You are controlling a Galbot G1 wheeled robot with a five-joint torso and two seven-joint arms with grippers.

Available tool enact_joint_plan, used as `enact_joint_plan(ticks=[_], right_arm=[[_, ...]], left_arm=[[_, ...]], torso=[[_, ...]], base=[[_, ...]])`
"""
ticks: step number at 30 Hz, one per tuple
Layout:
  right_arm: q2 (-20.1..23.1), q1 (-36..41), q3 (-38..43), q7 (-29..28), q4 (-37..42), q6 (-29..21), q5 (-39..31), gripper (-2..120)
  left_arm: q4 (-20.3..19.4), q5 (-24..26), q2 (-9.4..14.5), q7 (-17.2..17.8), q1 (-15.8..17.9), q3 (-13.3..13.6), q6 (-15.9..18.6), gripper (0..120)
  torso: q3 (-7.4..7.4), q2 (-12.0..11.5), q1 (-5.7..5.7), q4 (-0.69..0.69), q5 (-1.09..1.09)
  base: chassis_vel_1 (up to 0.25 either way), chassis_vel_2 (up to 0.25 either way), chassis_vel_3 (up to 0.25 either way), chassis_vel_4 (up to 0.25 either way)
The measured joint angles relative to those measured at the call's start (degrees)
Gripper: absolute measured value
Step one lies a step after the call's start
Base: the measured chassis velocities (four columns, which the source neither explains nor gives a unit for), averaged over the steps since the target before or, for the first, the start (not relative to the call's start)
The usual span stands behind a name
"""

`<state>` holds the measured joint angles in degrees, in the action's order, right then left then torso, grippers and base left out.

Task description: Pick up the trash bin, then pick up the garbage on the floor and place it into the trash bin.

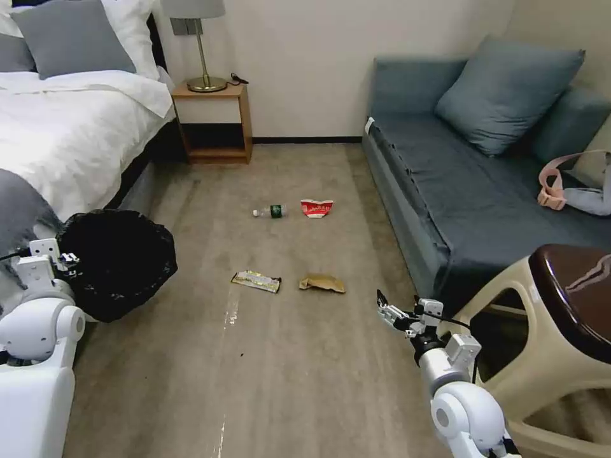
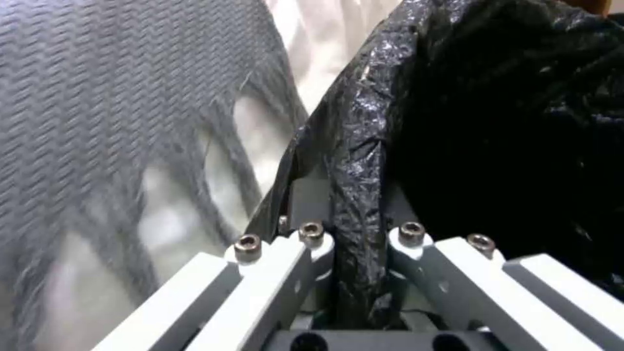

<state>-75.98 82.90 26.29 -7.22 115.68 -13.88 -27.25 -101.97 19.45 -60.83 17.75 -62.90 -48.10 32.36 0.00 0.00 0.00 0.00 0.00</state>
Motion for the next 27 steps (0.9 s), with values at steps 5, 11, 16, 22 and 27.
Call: enact_joint_plan(ticks=[5,11,16,22,27], right_arm=[[-0.03,0.30,0.00,0.07,0.03,0.00,0.06,100],[-0.11,0.53,0.01,0.24,0.06,0.01,0.18,100],[-0.14,0.46,-0.01,0.35,-0.05,0.02,0.25,100],[-0.15,0.22,-0.37,0.64,-0.84,0.02,0.40,100],[-0.15,0.07,-0.73,0.80,-1.34,0.02,0.65,100]], left_arm=[[0.07,-0.09,-0.18,0.01,-0.07,-0.05,-0.23,3],[-0.02,-0.17,-0.32,0.01,-0.31,-0.12,-0.56,3],[0.11,-0.19,-0.32,-0.16,-0.36,-0.16,-1.45,3],[0.84,-0.19,-0.33,-0.87,0.06,0.04,-3.18,3],[0.99,-0.13,-0.33,-1.50,0.24,0.23,-4.14,3]], torso=[[0.00,0.00,0.00,-0.01,0.00],[0.00,0.00,0.00,0.00,0.00],[0.00,0.00,0.00,-0.01,0.00],[0.00,0.00,0.00,-0.01,-0.01],[0.00,0.00,0.00,0.00,0.00]], base=[[-0.109,0.092,0.102,-0.120],[-0.140,0.127,0.133,-0.125],[-0.128,0.116,0.125,-0.124],[-0.131,0.140,0.128,-0.131],[-0.155,0.151,0.154,-0.144]])
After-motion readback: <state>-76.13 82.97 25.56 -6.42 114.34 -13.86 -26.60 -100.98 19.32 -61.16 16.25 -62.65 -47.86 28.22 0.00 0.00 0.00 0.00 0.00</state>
